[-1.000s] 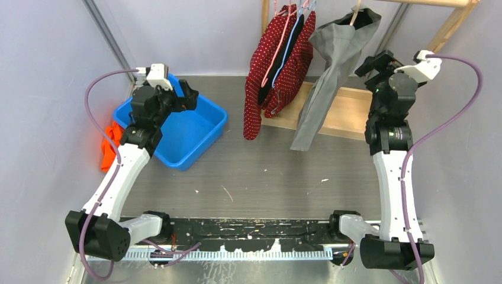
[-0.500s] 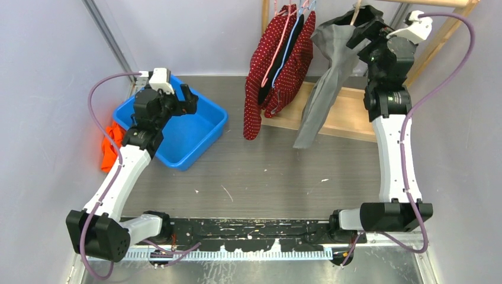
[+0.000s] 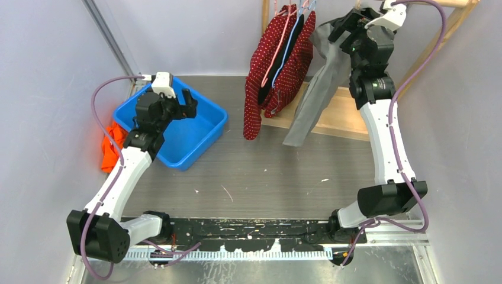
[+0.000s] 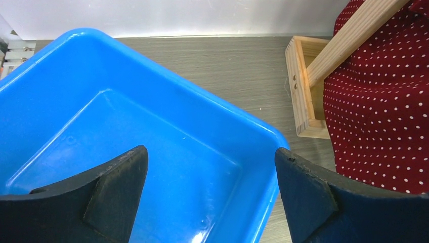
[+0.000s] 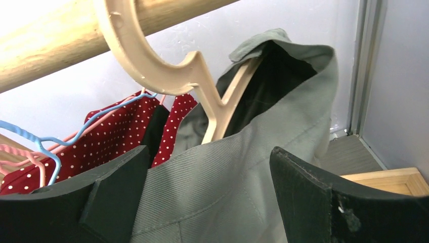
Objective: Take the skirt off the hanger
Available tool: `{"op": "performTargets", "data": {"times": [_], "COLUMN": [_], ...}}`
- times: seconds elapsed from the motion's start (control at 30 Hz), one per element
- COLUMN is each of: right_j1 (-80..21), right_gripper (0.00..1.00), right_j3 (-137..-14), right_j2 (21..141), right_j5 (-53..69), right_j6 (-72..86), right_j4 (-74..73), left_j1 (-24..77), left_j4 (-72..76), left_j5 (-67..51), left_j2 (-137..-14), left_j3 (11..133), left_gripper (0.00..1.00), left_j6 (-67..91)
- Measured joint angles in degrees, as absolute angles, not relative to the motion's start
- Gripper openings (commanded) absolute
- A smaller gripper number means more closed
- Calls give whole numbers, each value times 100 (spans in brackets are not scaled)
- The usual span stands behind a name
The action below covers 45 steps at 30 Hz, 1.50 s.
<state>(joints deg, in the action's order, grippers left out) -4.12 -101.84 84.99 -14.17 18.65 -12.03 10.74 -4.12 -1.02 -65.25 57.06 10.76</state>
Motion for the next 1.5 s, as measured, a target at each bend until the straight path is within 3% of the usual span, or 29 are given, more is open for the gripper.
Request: {"op": "performTargets", "data": {"times": [0.4,0.97,1.5], "right_j1": [-563,-567,-552], "right_gripper": [93,95,93], "right_j3": [-10230,-9878,-10975], "right_j2": [9028,8720,8868], "right_j5": [-2451,-4051,-3601], "right_j6": [1490,679,746], "right_j4": [-770,-436,-849], "left_j1": [1074,1074,1074], "left_j4": [-456,-464,-458], "left_j5": [-45,-43,-45], "left_j2": [-6692,-6777,-6855], "left_j3": [5704,5653,5568], "left_gripper": [95,95,95], "left_j6": [891,851,851]}}
